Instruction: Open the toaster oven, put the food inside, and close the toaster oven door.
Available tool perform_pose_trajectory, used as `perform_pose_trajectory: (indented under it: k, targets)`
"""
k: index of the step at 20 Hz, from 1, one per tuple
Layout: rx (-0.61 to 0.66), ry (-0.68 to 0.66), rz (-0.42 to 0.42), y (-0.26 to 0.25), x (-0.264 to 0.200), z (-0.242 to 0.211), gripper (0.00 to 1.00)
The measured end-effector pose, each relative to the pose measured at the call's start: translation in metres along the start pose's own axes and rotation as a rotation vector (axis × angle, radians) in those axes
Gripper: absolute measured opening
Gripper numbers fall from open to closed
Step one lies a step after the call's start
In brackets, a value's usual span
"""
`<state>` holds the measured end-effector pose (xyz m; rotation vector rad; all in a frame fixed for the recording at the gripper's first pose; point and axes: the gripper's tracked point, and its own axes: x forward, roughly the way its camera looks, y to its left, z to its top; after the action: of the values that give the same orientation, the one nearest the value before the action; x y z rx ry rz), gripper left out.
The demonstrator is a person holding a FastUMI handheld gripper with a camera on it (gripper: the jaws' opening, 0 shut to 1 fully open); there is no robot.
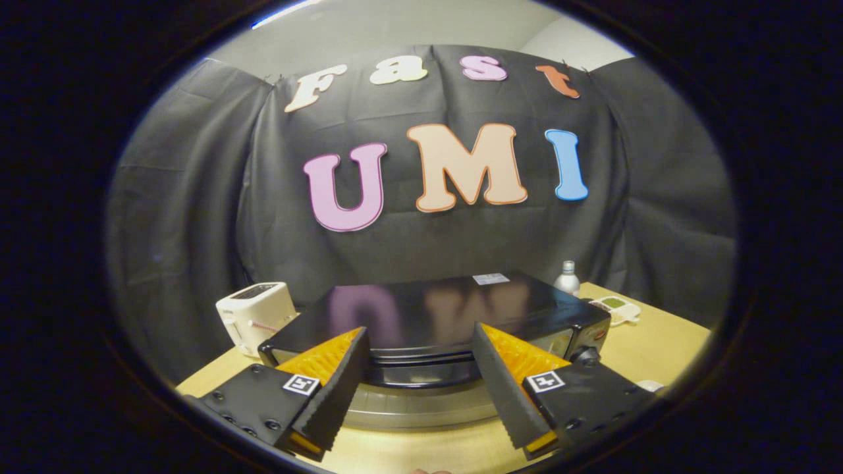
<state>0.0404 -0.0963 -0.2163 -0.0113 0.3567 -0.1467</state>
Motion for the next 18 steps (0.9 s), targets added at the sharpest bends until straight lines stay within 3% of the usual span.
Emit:
perform_pose_trajectory:
  k: [18]
  targets:
    - [-0.027, 0.005, -0.066, -0.003, -0.018, -0.002, 0.98]
